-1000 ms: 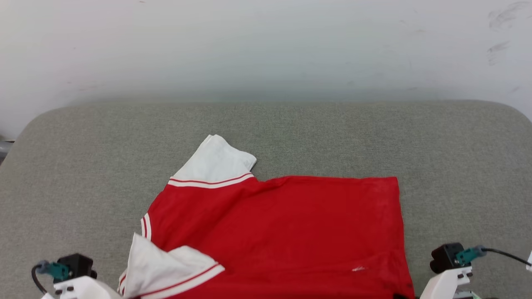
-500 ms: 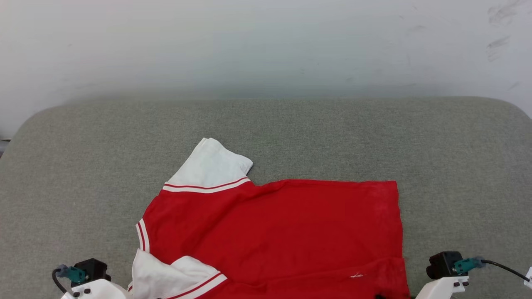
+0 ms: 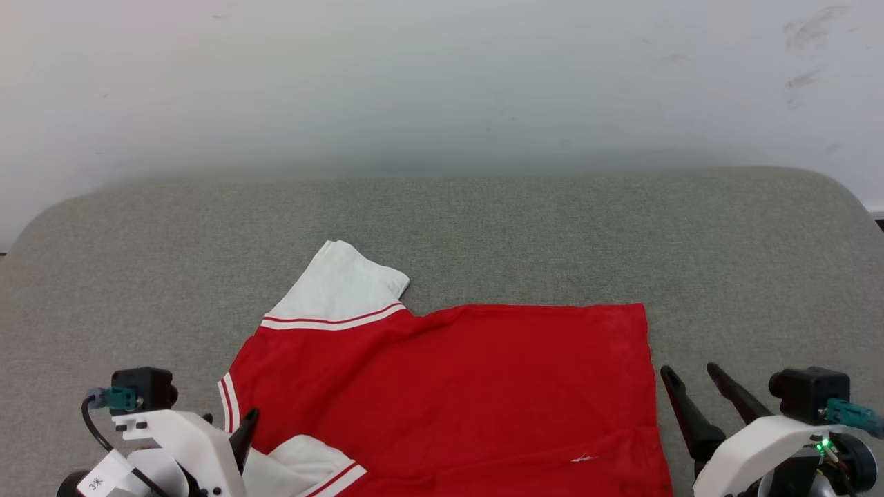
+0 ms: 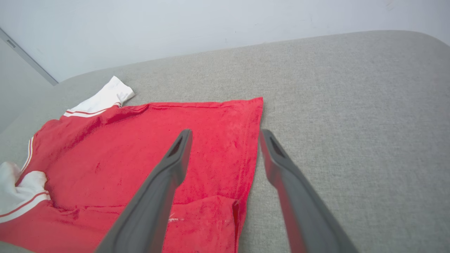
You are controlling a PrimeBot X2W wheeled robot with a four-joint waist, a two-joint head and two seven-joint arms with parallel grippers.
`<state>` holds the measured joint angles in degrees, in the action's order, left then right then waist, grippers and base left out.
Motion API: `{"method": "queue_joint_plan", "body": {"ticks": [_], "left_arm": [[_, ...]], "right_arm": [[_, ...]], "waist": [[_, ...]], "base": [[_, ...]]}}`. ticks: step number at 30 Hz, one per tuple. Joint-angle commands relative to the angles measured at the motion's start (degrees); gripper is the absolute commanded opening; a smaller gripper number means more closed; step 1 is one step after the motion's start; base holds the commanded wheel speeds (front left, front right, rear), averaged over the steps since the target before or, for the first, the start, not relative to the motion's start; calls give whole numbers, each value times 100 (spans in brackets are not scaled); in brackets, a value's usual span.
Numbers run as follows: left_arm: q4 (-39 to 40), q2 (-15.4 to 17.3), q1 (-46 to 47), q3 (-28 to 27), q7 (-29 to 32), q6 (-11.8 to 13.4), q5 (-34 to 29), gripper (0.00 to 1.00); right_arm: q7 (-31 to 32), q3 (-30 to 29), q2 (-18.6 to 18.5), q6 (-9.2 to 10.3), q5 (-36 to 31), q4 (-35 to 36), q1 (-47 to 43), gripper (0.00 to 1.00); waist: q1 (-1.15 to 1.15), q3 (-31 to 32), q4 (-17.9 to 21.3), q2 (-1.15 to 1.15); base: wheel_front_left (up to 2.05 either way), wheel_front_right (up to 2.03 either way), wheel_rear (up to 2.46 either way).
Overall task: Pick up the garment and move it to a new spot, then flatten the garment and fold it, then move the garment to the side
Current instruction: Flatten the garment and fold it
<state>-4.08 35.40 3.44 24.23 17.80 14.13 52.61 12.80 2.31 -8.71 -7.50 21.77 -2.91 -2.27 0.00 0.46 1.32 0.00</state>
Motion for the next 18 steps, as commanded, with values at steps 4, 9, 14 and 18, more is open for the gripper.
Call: {"method": "queue_joint_plan", "body": {"ticks": [4, 9, 14, 18], "left_arm": [[14, -92, 292, 24, -311, 13, -243, 100], [-79, -226, 761, -11, -738, -6, -538, 100], [-364, -389, 1449, -57, -1112, -5, -807, 100], [-770, -432, 2082, -23, -1043, -125, -905, 100]], "right_arm": [[-393, -247, 154, 3, -294, 273, 177, 100], [-610, -395, 282, 3, -586, 626, 353, 100], [-728, -374, 337, 3, -715, 883, 624, 100], [-816, -324, 370, 3, -749, 1002, 890, 100]], "waist": [[0, -76, 83, 0], [0, -379, 207, 0], [0, -868, 342, 0], [0, -1278, 484, 0]], "base": [[0, 0, 0], [0, 0, 0], [0, 0, 0], [0, 0, 0]]}}
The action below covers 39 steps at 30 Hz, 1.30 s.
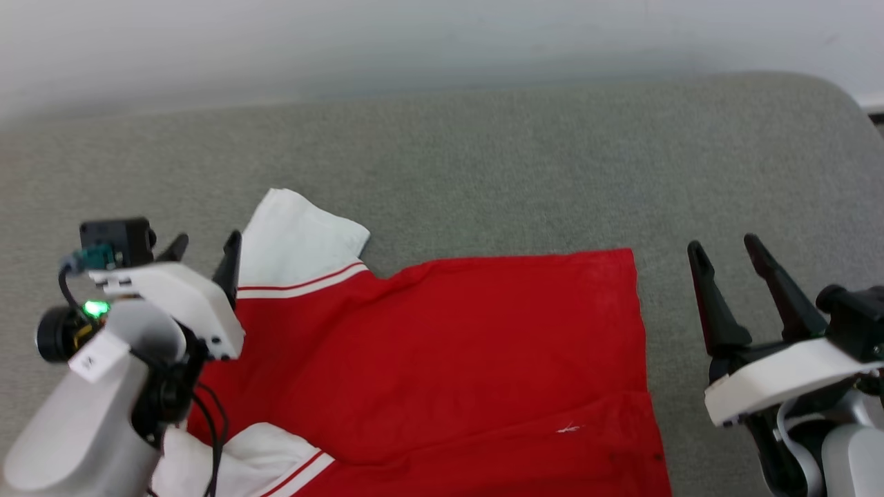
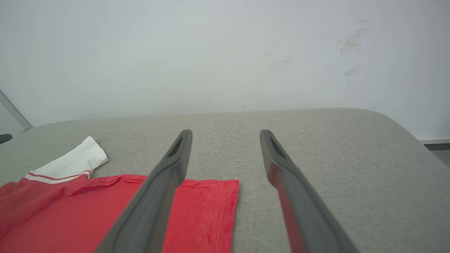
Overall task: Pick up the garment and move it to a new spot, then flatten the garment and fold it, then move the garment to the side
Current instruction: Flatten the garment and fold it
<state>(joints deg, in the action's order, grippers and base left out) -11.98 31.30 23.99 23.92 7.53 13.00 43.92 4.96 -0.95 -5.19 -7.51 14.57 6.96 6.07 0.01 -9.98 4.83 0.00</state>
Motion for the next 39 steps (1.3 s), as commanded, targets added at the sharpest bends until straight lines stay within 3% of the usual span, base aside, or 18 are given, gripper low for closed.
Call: {"method": "queue_joint_plan", "body": {"ticks": [1, 8, 14, 19, 26, 27, 29, 39], "left_arm": [[-89, 20, 206, 26, 47, -61, -69, 100], [-932, 154, 1272, 186, 1046, -610, 197, 100], [-1546, 338, 2029, 359, 2181, -896, 361, 100], [-1985, 523, 2498, 514, 3035, -889, 341, 100], [-2465, 462, 2450, 830, 4718, -561, 627, 98], [-2464, 450, 2418, 854, 4881, -521, 681, 46], [-2420, 413, 2363, 838, 4987, -446, 734, 0], [-2116, 345, 2571, 608, 4250, -479, 704, 0]], "right_arm": [[-37, 12, 23, 4, -29, 26, 142, 100], [-114, 98, 53, 5, 15, -55, 523, 100], [-232, 62, 108, 4, 90, -260, 716, 100], [-364, 158, 144, 5, 211, -461, 855, 100], [-432, 233, 167, 4, 318, -776, 990, 100], [-417, 235, 166, 4, 359, -827, 1012, 100], [-397, 249, 147, 4, 411, -884, 1069, 100], [170, 452, -352, 5, 1032, -1364, 1372, 100]], "waist": [[-1, -352, 187, 0], [-1, -838, 507, 0], [-1, -1130, 782, 0], [-1, -1333, 986, 0], [-1, -1416, 1145, 0], [-1, -1420, 1155, 0], [-1, -1431, 1165, 0], [-1, -1250, 925, 0]], "base": [[0, 0, 0], [0, 0, 0], [0, 0, 0], [0, 0, 0], [0, 0, 0], [0, 0, 0], [0, 0, 0], [0, 0, 0]]}}
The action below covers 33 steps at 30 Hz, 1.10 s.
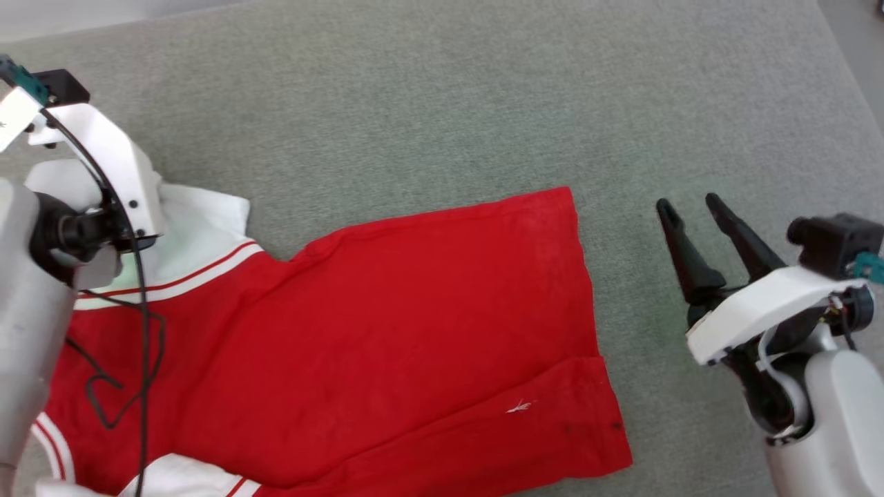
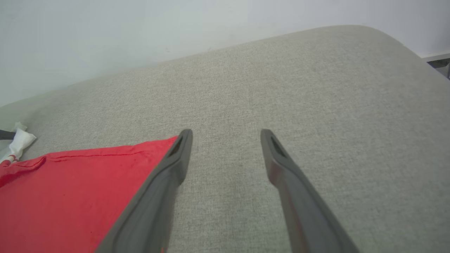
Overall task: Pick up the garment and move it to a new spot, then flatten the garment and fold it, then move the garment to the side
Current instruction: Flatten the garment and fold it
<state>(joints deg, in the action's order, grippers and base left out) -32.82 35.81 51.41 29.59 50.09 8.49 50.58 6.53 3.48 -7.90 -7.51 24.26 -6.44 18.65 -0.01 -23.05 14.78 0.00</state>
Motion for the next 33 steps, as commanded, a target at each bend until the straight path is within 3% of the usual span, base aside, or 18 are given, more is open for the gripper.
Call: {"method": "queue_joint_plan", "body": {"ticks": [1, 10, 16, 27, 29, 30, 31, 33], "left_arm": [[-8, -146, -139, 1, -60, -47, 76, 0], [396, -268, 194, 7, -562, -212, -76, 0], [792, -392, 318, 78, -785, -218, -201, 0], [1178, -494, 190, 110, -1051, -184, -247, 0], [1179, -494, 153, 106, -1104, -195, -235, 0], [1179, -494, 153, 106, -1104, -195, -235, 0], [1177, -499, 132, 95, -1136, -201, -221, 0], [1167, -491, 85, 77, -1196, -224, -199, 0]], "right_arm": [[102, 60, -132, 4, 203, -91, 179, 100], [1616, 811, -1030, 5, 1231, -857, 812, 100], [2436, 1335, -1383, 4, 1539, -1208, 1342, 100], [3095, 2396, -1319, 3, 1753, -2340, 1962, 100], [3319, 2635, -1295, -6, 1829, -2518, 1881, 33], [3319, 2635, -1295, -6, 1829, -2518, 1881, 33], [3388, 2705, -1277, -6, 1895, -2574, 1839, 0], [3423, 2813, -1304, -10, 1957, -2653, 1834, 0]], "waist": [[1, 86, -126, 0], [1, 171, -675, 0], [1, 17, -988, 0], [1, -190, -1237, 0], [1, -189, -1269, 0], [1, -189, -1269, 0], [1, -182, -1282, 0], [1, -150, -1300, 0]], "base": [[0, 0, 0], [0, 0, 0], [0, 0, 0], [0, 0, 0], [0, 0, 0], [0, 0, 0], [0, 0, 0], [0, 0, 0]]}}
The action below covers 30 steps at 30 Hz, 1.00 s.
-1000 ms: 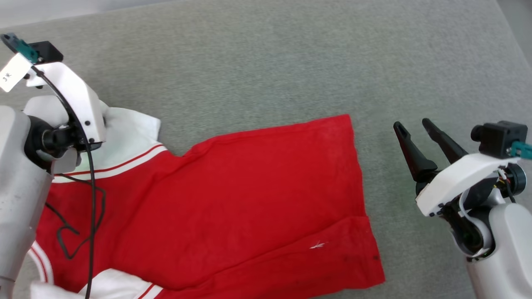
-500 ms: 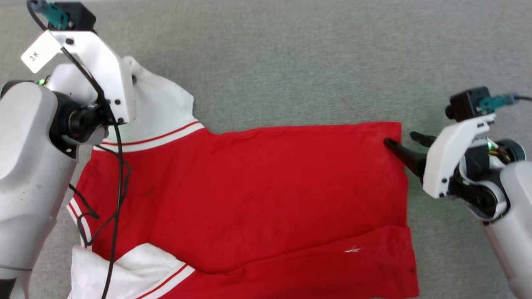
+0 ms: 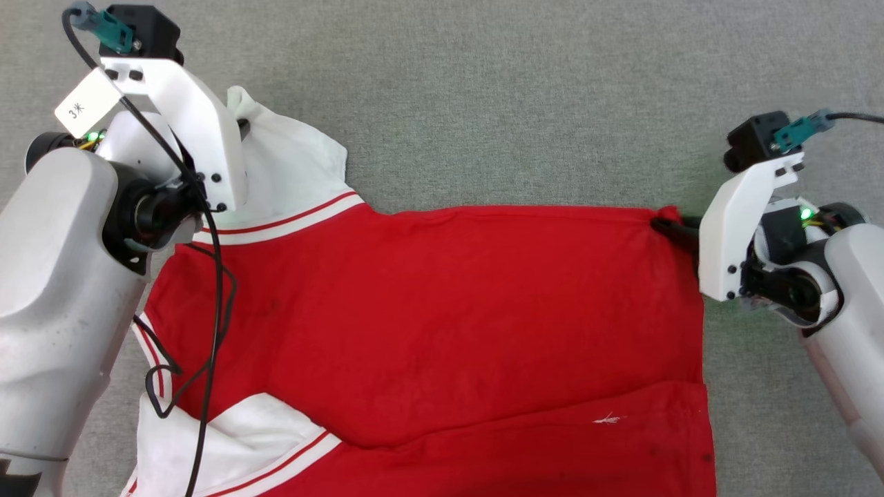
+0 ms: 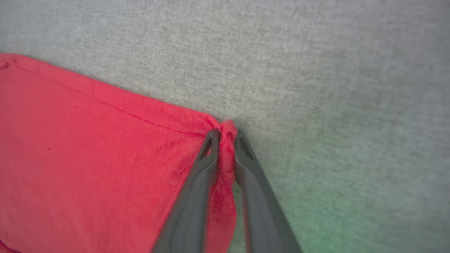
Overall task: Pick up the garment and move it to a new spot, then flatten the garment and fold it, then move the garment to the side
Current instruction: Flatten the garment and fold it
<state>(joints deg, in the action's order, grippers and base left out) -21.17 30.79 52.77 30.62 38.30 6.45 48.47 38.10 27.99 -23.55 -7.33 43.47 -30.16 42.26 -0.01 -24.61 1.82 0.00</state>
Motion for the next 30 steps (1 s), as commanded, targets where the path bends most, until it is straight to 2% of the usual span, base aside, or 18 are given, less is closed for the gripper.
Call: {"method": "queue_joint_plan", "body": {"ticks": [1, 5, 10, 18, 22, 30], "left_arm": [[-12, 22, -85, -29, -33, -29, 10, 0], [-23, 67, -216, -83, -239, -49, 25, 0], [-6, 118, -552, -168, -640, -96, 49, 0], [221, 232, -1584, -524, -1432, -162, 379, 0], [523, 369, -2286, -719, -1856, -74, 471, 0], [1242, 501, -4022, -1046, -2722, 346, 560, 0]], "right_arm": [[180, 352, 238, -25, 62, -289, -500, 0], [-251, 197, 60, -17, 105, -210, -287, 0], [-1113, -180, -130, -11, 53, 45, -252, 0], [-1654, -524, -10, -12, 85, 361, -1102, 0], [-1866, -718, 87, -13, 26, 545, -1658, 0], [-2096, -1154, 398, -13, -121, 762, -2650, 0]], "waist": [[1, 32, -15, 0], [1, 200, -44, 0], [1, 539, -116, 0], [1, 1117, -176, 0], [1, 1331, -197, 0], [1, 1535, -237, 0]], "base": [[0, 0, 0], [0, 0, 0], [0, 0, 0], [0, 0, 0], [0, 0, 0], [0, 0, 0]]}}
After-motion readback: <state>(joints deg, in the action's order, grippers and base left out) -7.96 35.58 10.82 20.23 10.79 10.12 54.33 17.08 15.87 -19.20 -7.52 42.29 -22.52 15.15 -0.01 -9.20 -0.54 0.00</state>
